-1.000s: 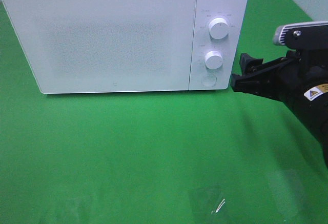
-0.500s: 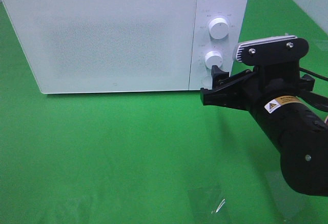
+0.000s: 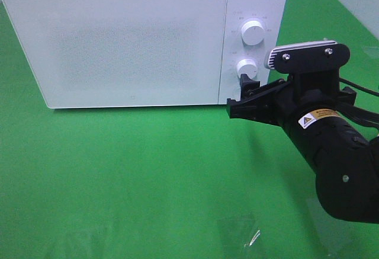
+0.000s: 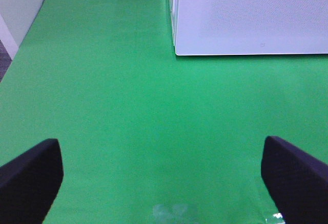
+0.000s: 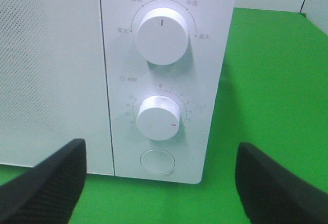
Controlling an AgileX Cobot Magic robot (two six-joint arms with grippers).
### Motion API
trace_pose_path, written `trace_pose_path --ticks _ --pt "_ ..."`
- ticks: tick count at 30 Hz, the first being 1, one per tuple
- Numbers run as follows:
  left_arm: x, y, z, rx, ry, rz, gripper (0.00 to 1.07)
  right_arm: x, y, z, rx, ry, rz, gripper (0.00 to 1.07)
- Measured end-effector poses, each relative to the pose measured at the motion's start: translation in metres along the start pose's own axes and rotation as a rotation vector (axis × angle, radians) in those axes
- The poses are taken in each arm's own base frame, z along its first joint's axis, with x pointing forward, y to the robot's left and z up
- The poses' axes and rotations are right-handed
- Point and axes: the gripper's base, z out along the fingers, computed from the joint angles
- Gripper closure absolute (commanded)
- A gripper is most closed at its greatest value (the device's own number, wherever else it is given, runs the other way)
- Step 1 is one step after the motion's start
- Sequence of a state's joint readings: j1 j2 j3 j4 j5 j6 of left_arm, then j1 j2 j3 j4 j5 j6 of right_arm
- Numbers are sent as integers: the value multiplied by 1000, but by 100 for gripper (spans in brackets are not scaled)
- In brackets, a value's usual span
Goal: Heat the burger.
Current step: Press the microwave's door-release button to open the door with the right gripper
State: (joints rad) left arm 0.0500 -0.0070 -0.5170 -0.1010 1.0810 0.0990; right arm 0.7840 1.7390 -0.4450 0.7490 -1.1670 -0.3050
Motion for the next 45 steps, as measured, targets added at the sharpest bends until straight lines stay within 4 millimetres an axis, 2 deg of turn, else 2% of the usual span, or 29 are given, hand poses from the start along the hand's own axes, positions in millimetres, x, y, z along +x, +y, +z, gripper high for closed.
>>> trace_pose_path --ticks 2,6,7,8,9,10,11,13,15,17,18,19,20,21,22,26,30,35,40,45 --pt "0 0 0 0 0 0 6 0 0 0 0 0 54 33" --pt "0 0 0 0 0 0 6 0 0 0 0 0 295 43" --pt "0 0 0 0 0 0 6 0 0 0 0 0 295 43" --pt "0 0 0 0 0 0 6 0 0 0 0 0 350 50" --pt "0 0 0 0 0 0 6 0 0 0 0 0 350 50" --pt "0 0 0 0 0 0 6 0 0 0 0 0 458 57" --pt "0 0 0 0 0 0 6 0 0 0 0 0 458 57" --pt "0 0 0 0 0 0 6 0 0 0 0 4 721 77" --pt "0 0 0 0 0 0 6 0 0 0 0 4 721 77" --pt "0 0 0 0 0 0 6 1 0 0 2 10 996 96" --pt "0 0 0 0 0 0 6 1 0 0 2 10 996 96" --pt "0 0 0 0 0 0 6 2 1 0 6 23 1096 104" --pt "0 0 0 0 0 0 6 2 1 0 6 23 1096 104" --pt "0 0 0 0 0 0 6 4 1 0 12 42 1183 107" --pt "0 0 0 0 0 0 6 4 1 0 12 42 1183 107" --pt "0 0 0 0 0 0 6 10 3 -1 46 113 1381 107" --pt "0 0 0 0 0 0 6 14 4 -1 73 159 1464 107" --pt "0 0 0 0 0 0 6 16 4 -1 92 184 1493 107" --pt "0 0 0 0 0 0 6 17 -6 6 122 184 1515 107" --pt "0 0 0 0 0 0 6 16 -9 24 117 211 1555 107"
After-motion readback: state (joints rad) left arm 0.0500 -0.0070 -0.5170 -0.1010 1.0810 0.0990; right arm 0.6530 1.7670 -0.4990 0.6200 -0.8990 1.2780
